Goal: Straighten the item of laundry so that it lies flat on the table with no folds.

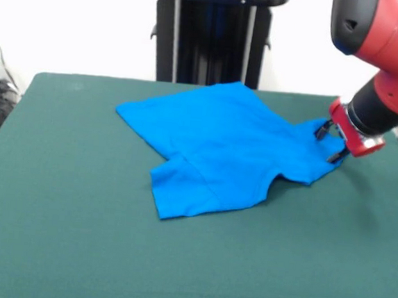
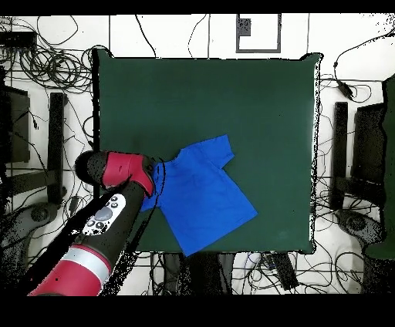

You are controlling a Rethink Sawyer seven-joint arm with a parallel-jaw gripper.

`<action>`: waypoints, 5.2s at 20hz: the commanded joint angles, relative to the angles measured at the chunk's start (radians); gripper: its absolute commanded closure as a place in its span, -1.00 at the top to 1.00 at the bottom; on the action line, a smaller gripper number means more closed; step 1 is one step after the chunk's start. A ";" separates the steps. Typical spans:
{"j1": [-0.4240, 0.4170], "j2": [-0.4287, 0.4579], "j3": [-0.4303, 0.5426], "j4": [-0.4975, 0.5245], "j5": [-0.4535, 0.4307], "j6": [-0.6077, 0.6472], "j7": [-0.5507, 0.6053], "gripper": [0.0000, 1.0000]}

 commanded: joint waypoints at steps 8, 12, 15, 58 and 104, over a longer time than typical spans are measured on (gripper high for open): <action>0.046 0.054 0.180 -0.115 0.124 -0.062 0.316 1.00; 0.042 0.047 0.185 -0.110 0.130 -0.063 0.312 1.00; 0.038 0.040 0.192 -0.099 0.135 -0.071 0.307 1.00; -0.022 -0.357 0.103 0.319 0.023 0.059 -0.048 1.00; -0.284 -0.316 0.320 0.395 -0.381 -0.351 0.000 1.00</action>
